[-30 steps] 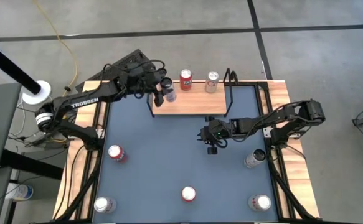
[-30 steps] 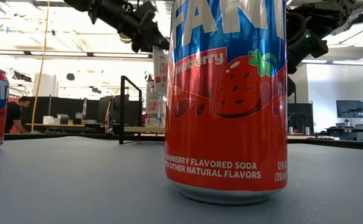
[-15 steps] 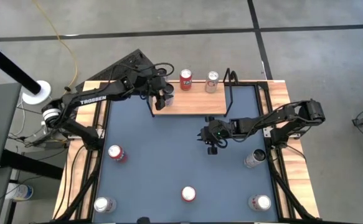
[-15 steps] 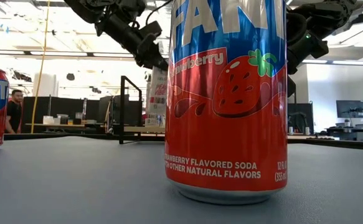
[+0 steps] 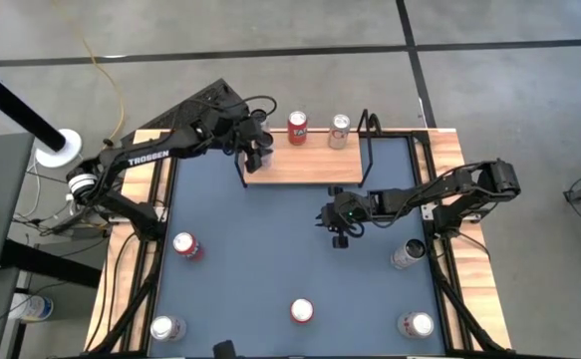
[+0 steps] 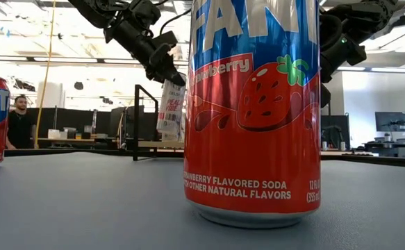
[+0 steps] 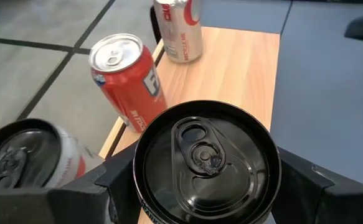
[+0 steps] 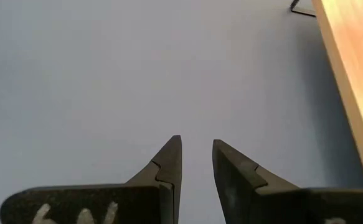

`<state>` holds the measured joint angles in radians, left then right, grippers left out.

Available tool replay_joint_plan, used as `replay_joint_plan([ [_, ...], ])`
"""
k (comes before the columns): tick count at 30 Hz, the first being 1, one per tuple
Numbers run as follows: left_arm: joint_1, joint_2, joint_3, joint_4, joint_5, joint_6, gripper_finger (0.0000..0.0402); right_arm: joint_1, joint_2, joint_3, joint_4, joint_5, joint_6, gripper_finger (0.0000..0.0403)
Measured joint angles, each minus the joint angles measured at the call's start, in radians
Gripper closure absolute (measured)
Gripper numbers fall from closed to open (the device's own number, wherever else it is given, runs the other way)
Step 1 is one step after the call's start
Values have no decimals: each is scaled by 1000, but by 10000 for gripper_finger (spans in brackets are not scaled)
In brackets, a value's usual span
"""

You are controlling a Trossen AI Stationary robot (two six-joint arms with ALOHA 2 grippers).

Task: Place canned beverage on shelf
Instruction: Put the left white-pink soda can on the shelf aligned with the other white-pink soda can

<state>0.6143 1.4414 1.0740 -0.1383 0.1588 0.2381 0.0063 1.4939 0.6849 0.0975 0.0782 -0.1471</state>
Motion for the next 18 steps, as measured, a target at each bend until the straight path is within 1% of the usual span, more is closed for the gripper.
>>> replay_joint_plan([
  [2,7,0,-1,5,12,-5,152,0,0,0,0,-1,0,306],
  [7,34,0,-68,89,-6,-38,152,0,0,0,0,-1,0,306],
  [10,45,1,-79,132,23,-46,152,0,0,0,0,-1,0,306],
  [18,48,0,-81,133,16,-32,152,0,0,0,0,-1,-1,306],
])
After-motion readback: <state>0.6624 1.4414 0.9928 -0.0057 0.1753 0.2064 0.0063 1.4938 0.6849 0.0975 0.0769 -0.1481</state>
